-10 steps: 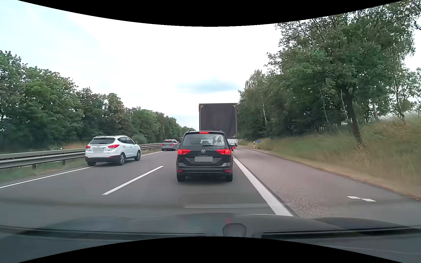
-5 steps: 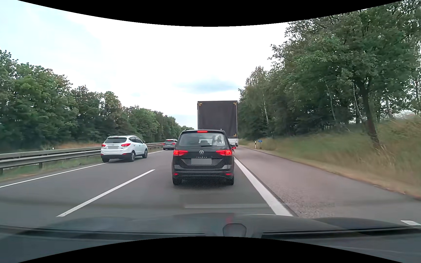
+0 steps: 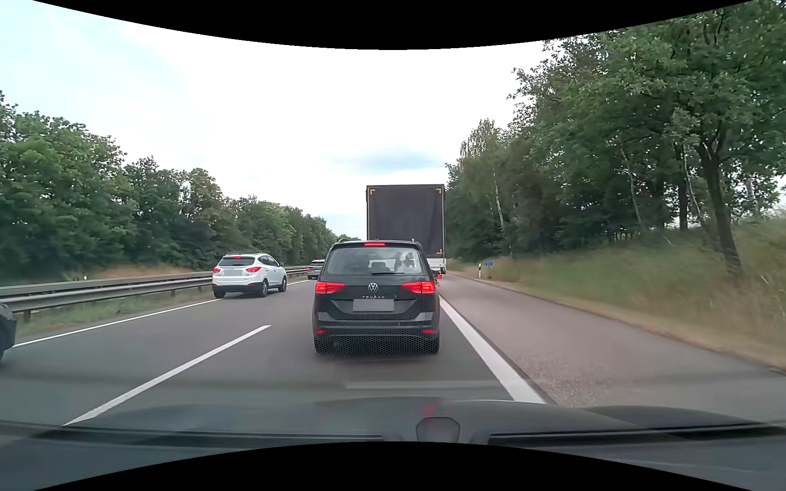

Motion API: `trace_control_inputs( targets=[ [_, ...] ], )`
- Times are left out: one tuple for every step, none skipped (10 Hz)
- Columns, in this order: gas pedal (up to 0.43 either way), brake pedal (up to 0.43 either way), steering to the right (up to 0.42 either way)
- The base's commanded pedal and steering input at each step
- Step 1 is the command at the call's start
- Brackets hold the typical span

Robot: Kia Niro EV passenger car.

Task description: Follow the waypoints while adhering to traffic rules and regulations

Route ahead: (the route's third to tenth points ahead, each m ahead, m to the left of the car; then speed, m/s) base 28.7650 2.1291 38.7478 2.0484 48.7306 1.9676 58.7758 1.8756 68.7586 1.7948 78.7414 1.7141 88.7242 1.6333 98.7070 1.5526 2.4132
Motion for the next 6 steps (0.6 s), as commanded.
trace_control_inputs(
  targets=[
    [0.000, 0.159, 0.003],
    [0.000, 0.159, 0.003],
    [0.000, 0.159, 0.002],
    [0.000, 0.159, 0.002],
    [0.000, 0.152, 0.000],
    [0.000, 0.140, -0.001]
  ],
)
